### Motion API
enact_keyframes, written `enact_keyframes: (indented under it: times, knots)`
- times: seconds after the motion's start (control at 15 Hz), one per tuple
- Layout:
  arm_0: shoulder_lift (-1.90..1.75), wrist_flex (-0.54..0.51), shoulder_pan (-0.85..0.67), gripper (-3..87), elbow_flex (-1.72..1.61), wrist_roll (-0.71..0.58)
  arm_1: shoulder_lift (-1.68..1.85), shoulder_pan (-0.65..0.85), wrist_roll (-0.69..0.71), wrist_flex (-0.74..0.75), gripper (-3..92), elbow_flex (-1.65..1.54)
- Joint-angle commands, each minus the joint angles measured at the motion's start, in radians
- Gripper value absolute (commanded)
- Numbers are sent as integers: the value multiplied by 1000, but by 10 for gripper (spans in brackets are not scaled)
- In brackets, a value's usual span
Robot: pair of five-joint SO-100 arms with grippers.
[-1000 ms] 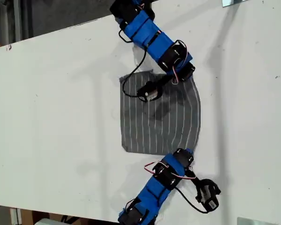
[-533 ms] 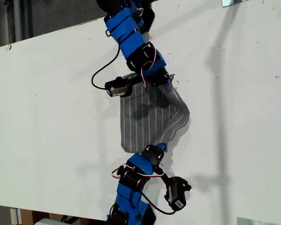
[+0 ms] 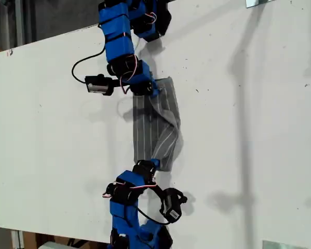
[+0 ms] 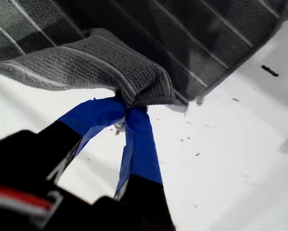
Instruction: Grasp corners of a square towel and fold twice.
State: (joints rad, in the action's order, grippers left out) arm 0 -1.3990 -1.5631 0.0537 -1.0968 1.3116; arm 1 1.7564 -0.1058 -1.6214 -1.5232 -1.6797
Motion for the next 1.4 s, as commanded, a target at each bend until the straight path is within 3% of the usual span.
enact_keyframes:
  times: [0.0, 0.4, 0.67, 1.33]
  knots:
    - [-117, 83, -72, -2, -141, -17, 104, 67, 5, 26, -1, -100]
    - [-238, 252, -212, -2, -466, -58, 341, 202, 55, 141, -1, -428]
    - [-192, 310, -239, -2, -518, -77, 410, 195, 60, 218, -1, -557]
    - [-218, 218, -89, -2, -485, 20, 433, -17, -49, 261, -1, -597]
